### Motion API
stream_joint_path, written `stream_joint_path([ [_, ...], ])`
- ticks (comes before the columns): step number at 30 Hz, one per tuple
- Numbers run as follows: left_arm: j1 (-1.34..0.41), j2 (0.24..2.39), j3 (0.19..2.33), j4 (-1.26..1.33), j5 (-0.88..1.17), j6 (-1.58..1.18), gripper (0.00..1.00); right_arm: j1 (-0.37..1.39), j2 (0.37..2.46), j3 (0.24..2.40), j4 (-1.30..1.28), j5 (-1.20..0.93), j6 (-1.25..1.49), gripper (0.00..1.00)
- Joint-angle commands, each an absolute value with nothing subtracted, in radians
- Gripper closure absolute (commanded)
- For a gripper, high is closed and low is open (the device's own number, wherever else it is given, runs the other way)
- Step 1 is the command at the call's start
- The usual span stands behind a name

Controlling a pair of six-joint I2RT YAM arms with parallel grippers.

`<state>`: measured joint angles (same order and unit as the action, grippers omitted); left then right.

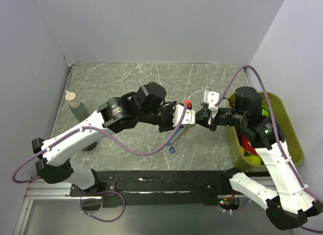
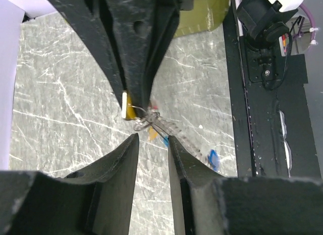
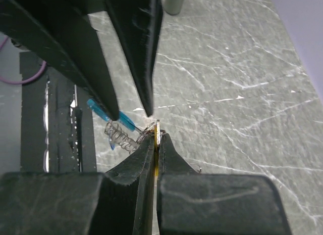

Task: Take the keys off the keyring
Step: Remove the key from the keyring.

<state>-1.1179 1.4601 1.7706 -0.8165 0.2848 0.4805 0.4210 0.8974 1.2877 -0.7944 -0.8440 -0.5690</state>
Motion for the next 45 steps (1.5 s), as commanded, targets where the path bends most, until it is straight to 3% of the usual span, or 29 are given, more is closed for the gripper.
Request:
stream_joint_path([
  [1, -1.117, 1.459, 1.778, -0.769, 0.259, 0.457, 0.64, 0.428, 0.873, 1.298, -0.775, -0.899, -0.580, 1.00],
  [10, -1.115, 1.456, 1.769, -0.752, 0.239, 0.451, 0.63, 0.429, 0.879, 1.298, -0.801, -0.937, -0.601, 1.00],
  [22, -1.115, 1.485, 1.790, -0.807, 0.357, 0.468, 0.66, 0.431, 0.885, 1.304, -0.787, -0.939, -0.589, 1.00],
  [25, -1.118, 1.496, 1.798, -0.811, 0.365, 0.465, 0.71, 0.431, 0.884, 1.301, -0.776, -0.933, -0.586, 1.00],
  [32, -1.121, 1.505, 1.807, -0.813, 0.360, 0.466, 0.97, 0.433, 0.877, 1.289, -0.775, -0.905, -0.591, 1.00],
  [45, -1.118, 1.467, 1.775, -0.798, 0.345, 0.466, 0.99, 0.425, 0.862, 1.259, -0.758, -0.842, -0.595, 1.00],
])
